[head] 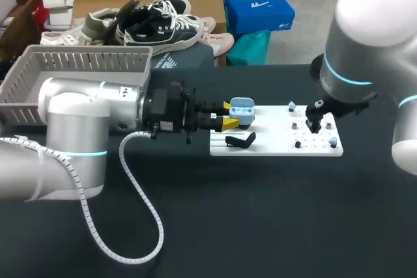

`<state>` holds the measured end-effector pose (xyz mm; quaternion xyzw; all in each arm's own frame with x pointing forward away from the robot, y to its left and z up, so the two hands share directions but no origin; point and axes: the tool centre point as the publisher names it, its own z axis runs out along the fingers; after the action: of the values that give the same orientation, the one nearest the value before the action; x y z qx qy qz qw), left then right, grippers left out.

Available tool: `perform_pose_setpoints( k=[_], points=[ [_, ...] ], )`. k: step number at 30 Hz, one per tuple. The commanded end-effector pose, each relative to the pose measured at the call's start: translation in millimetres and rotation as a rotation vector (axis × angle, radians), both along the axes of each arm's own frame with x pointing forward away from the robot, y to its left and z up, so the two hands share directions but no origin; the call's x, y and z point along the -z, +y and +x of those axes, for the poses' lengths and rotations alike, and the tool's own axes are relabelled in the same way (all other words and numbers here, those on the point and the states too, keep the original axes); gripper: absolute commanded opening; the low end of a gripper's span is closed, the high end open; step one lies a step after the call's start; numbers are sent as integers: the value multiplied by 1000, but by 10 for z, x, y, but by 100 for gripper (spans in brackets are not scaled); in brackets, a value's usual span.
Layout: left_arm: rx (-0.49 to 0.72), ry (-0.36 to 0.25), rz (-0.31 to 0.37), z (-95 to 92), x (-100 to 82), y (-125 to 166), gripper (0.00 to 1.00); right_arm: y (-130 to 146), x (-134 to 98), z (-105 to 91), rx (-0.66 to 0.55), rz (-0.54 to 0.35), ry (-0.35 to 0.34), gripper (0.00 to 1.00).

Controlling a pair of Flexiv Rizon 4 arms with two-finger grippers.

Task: Pick up each earbud case from the left stands, insert the matching earbuds, close the lid, and place the case in the box.

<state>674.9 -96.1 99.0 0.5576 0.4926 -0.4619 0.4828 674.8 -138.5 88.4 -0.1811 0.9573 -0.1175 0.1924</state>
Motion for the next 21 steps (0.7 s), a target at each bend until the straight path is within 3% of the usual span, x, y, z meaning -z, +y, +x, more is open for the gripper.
perform_pose_setpoints(
  k=[1, 5, 11, 21],
  points=[
    [1, 0, 0, 8, 7, -3, 0, 31, 48, 4, 75, -138, -6, 98],
    [1, 0, 0, 8, 7, -3, 0, 17, 111, -41, 86, -145, 24, 96],
    [1, 0, 0, 8, 7, -3, 0, -25, 221, -87, 118, -158, 61, 77],
    [1, 0, 0, 8, 7, -3, 0, 0, 400, -105, 144, -136, 107, 74]
  ],
)
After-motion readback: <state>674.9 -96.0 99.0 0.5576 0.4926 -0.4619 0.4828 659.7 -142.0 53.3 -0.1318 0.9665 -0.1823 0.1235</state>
